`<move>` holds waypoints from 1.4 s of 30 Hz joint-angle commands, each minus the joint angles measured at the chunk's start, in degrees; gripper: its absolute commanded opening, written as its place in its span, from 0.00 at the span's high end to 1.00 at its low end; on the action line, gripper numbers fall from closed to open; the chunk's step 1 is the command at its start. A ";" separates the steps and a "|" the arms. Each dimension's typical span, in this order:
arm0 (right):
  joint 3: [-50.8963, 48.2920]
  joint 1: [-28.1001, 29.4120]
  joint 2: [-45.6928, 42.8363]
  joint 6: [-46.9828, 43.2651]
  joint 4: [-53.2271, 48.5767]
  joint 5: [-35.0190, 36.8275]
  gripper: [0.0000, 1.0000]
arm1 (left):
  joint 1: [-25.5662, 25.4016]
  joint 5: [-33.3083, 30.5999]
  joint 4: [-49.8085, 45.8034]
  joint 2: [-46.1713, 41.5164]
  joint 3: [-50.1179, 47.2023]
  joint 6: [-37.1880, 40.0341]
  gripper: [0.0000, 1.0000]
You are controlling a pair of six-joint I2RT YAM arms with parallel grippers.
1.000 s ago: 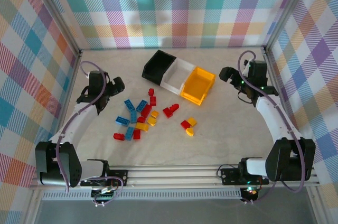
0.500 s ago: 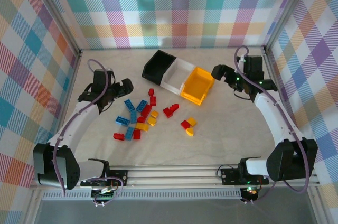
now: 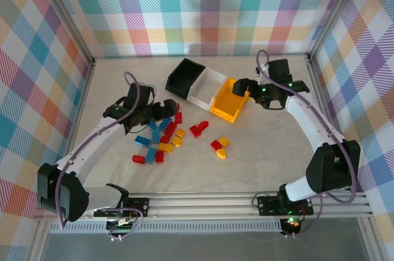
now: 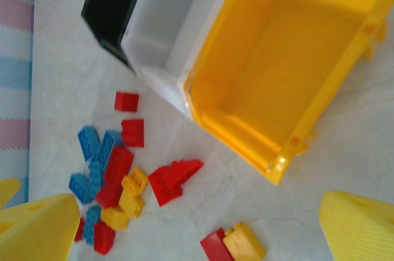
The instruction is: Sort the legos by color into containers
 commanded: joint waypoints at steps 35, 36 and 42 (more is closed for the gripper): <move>-7.16 16.66 6.40 -2.13 -8.54 1.38 0.01 | -8.68 -0.41 -6.79 -5.27 -8.48 -6.97 0.02; -7.56 17.16 6.35 -2.00 -8.61 1.82 0.01 | -8.68 -0.20 -6.87 -5.17 -8.74 -6.93 0.02; -9.94 20.74 6.01 -1.15 -8.82 3.72 0.02 | -8.68 -0.84 -9.37 -6.40 -8.90 -4.87 0.02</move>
